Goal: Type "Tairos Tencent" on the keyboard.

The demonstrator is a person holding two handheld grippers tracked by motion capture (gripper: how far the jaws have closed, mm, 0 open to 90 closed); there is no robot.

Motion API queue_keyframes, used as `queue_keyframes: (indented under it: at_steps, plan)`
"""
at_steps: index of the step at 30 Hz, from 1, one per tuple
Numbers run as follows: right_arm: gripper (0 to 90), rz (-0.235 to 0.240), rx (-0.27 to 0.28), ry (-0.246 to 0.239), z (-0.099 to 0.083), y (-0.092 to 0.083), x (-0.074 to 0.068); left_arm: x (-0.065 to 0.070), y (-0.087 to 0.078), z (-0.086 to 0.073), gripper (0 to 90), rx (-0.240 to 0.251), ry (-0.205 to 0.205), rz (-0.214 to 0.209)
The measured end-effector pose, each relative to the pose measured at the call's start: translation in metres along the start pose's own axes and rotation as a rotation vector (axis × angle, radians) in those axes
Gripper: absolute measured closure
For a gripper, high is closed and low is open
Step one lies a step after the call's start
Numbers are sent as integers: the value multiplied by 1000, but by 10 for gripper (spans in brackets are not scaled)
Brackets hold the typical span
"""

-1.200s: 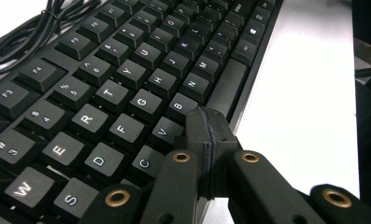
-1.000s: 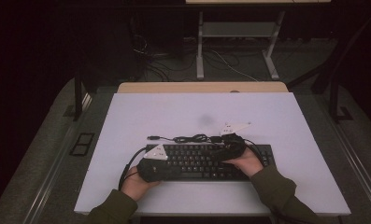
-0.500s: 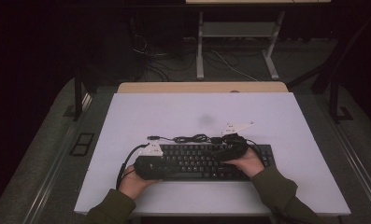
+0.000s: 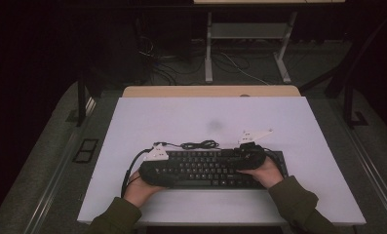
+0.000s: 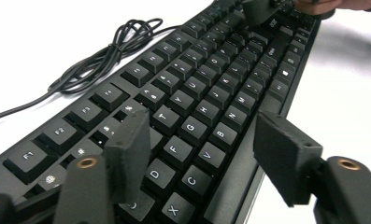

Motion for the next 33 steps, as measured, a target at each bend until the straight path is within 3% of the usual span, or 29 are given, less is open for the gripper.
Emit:
queue_keyframes:
  at_steps: [6,18,33]
  plan:
    - [690,12,1,-14,-4,-8,-4,0,1,1,241,2,-3,7]
    - [880,39,-20,-38,-11,-21,-9,-1,1,3,207,20,-16,15]
    - [893,51,-71,-47,-27,-30,-9,-3,0,1,193,30,-20,15]
Point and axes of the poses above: each handheld gripper's, and its own axes: y roughly forward along the jaws, z roughly out of its top, x roughly to its right, the point moved 1 cm from there along y, roughly forward along the jaws, and after that the axes turned 4 degrees about x, right-handed, at the moved point
